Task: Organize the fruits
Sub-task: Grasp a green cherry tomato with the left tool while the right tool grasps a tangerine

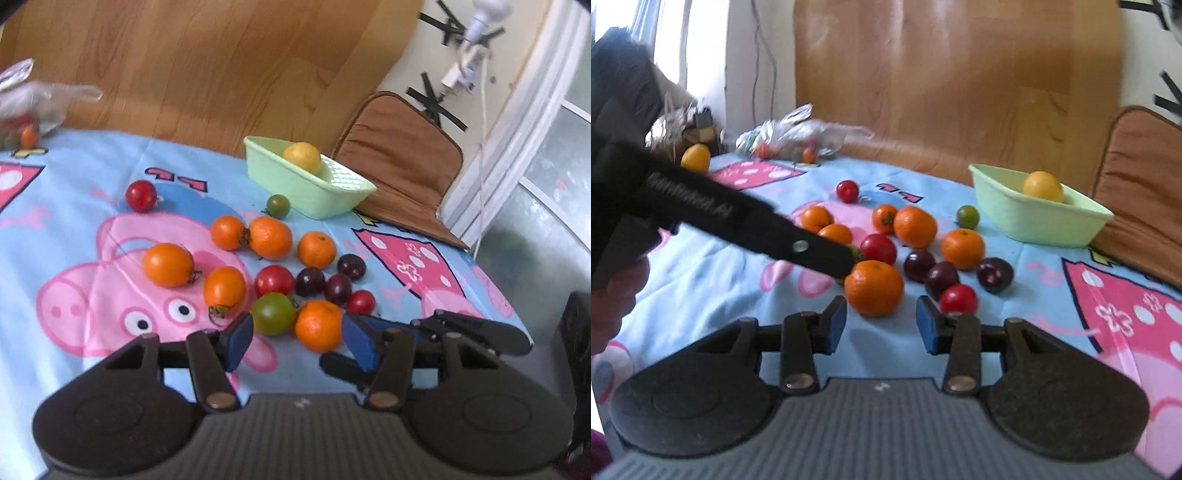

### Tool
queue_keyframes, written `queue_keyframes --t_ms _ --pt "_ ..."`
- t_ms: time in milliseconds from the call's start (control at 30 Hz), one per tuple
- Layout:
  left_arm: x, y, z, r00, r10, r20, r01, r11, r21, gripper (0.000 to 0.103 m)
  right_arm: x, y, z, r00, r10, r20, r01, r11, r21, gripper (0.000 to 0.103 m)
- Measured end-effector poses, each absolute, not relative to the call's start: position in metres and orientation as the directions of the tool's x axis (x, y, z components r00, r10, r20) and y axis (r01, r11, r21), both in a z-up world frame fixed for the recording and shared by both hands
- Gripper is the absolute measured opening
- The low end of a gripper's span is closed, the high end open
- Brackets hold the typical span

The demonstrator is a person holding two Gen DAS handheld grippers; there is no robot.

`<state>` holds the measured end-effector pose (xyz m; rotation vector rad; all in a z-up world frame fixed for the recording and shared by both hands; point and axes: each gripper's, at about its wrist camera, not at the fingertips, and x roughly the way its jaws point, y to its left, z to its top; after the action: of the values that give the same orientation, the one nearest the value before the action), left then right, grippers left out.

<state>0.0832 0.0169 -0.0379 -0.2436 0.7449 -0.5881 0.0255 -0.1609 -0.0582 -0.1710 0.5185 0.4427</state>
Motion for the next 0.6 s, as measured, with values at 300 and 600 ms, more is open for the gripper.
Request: queue_keyframes --t_ms 300,600 --pt "0.092 0.011 -0.041 0.589 -0.563 -0.580 0.400 0.827 -0.396 0.053 0.021 -0.171 -0.058 0.789 0.339 -0.512 -0.424 0.904 -0.056 0.038" --pt "0.086 -0.010 -0.048 0.609 -0.522 -0.598 0.419 0.851 -0.317 0.030 0.000 -0.186 -0.061 0.810 0.298 -0.505 -0.391 0.916 -0.085 0.040"
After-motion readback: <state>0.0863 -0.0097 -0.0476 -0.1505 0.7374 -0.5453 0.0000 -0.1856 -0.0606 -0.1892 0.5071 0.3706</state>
